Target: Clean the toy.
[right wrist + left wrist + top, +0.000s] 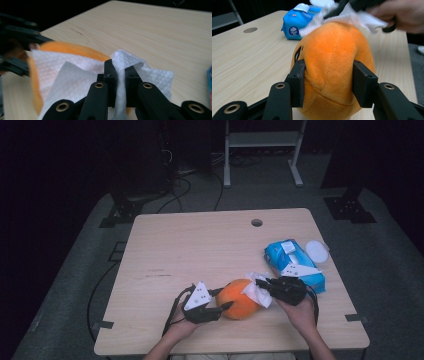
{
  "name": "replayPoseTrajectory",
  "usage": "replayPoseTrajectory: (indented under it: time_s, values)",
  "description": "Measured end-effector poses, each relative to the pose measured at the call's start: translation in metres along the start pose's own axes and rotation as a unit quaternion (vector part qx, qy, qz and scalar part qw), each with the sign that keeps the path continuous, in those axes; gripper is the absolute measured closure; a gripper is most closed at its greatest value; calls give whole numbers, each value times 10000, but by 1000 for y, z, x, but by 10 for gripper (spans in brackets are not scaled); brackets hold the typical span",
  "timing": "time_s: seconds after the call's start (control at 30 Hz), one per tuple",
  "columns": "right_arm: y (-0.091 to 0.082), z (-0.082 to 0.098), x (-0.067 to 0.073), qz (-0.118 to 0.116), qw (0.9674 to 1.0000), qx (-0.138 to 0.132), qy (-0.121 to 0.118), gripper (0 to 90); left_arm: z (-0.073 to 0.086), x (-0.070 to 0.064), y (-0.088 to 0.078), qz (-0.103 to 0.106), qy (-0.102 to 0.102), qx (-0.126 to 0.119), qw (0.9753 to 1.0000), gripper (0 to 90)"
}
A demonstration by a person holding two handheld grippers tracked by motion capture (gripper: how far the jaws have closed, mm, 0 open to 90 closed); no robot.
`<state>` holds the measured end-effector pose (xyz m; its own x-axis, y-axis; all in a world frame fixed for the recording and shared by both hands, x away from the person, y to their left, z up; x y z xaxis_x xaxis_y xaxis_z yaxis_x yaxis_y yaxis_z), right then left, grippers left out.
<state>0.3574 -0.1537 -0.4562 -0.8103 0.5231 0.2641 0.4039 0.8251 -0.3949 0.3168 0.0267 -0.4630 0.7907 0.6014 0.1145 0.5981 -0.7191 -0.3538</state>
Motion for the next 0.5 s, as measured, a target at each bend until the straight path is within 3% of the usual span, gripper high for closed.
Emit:
replayPoseTrajectory:
  time_s: [0.1, 0.13, 0.17, 0.27, 0.33, 0.37, 0.43, 0.5]
  values:
    - [2, 10, -13, 39, 9994, 75, 333, 828, -4, -1, -2, -13, -9, -62, 10000, 522]
    - [1, 8, -12, 34, 9995, 34, 320, 828, -6, -1, -2, -34, -17, -81, 10000, 523]
    - [0, 3, -8, 36, 9997, -18, 235, 828, -8, 0, -3, -59, -65, -110, 9999, 524]
    - [-6, -21, 20, -525, 9971, -555, 66, 827, -13, 1, -2, -130, -78, -128, 9998, 530]
    - [-5, -29, 37, -697, 9956, -612, -144, 827, -15, 1, -3, -124, -127, -155, 9997, 534]
    - [-1, -31, 45, -734, 9952, -561, -321, 827, -16, 1, -3, -123, -123, -158, 9997, 536]
    - [4, -28, 47, -706, 9958, -447, -376, 826, -16, 0, -4, -120, -142, -151, 9997, 538]
    - [12, -15, 34, -552, 9979, -244, -222, 826, -14, -1, -4, -97, -125, -109, 9998, 537]
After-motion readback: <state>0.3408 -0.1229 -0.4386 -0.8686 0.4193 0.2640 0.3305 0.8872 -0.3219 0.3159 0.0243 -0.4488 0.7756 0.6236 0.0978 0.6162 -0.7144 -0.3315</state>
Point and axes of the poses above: each handheld gripper's, and its own axes: y roughly forward along the jaws, z roughly out of its underside, x roughly to its left, the point moved 8 cm from there along y, roughly forward along the jaws, and after that the axes turned 10 degrees about -z, right-handed, at the moved point
